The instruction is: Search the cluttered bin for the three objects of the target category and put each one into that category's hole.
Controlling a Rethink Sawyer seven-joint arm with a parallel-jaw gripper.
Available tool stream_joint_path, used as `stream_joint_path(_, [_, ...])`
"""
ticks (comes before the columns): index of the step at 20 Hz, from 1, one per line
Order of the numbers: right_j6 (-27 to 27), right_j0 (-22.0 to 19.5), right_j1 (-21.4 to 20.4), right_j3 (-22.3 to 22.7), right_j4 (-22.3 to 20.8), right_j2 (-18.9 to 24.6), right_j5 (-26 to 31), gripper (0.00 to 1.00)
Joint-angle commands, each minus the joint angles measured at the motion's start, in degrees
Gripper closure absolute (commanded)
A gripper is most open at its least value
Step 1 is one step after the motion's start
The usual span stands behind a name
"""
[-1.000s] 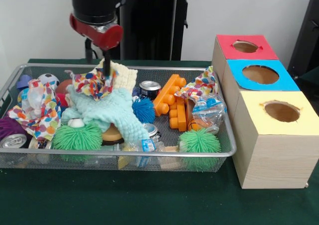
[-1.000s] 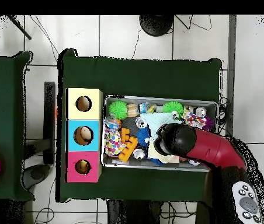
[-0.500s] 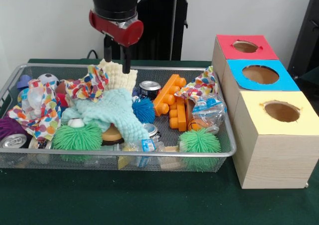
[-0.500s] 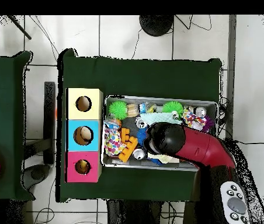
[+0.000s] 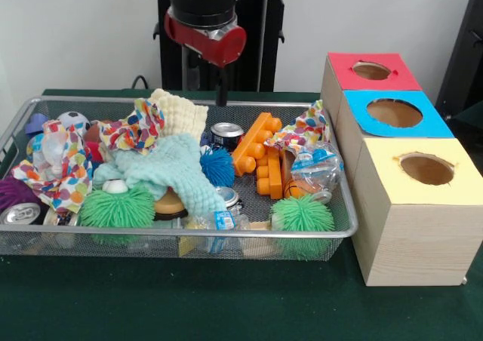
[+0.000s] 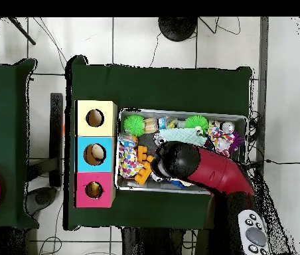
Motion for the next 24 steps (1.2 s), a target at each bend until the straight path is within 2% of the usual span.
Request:
stream_joint_path(1, [15.2,1.7,4.3,5.4,4.7,0.9,-7.9,0.00])
stream_joint_path(3, [16.7,4.0,6.5,4.6,3.6,-1.3,-11.5,0.00])
stream_joint_path(7, [19.8,5.6,7.1,8.2,8.8,-1.1,-14.1,0.00])
stream_joint_path(9, [20.2,6.2,8.3,9.3,10.6,-0.6,-17.7,0.00])
stream_joint_path(12, [20.9,8.1,10.7,9.5,12.7,-1.0,-21.3,0.00])
stream_joint_path(16, [22.2,8.4,13.1,11.4,16.5,1.1,-27.7,0.00])
stream_joint_path(18, [23.6,7.7,13.4,13.1,19.1,3.5,-29.5,0.00])
stream_joint_path(24, [24.7,7.7,12.4,15.1,24.3,7.2,-29.5,0.00])
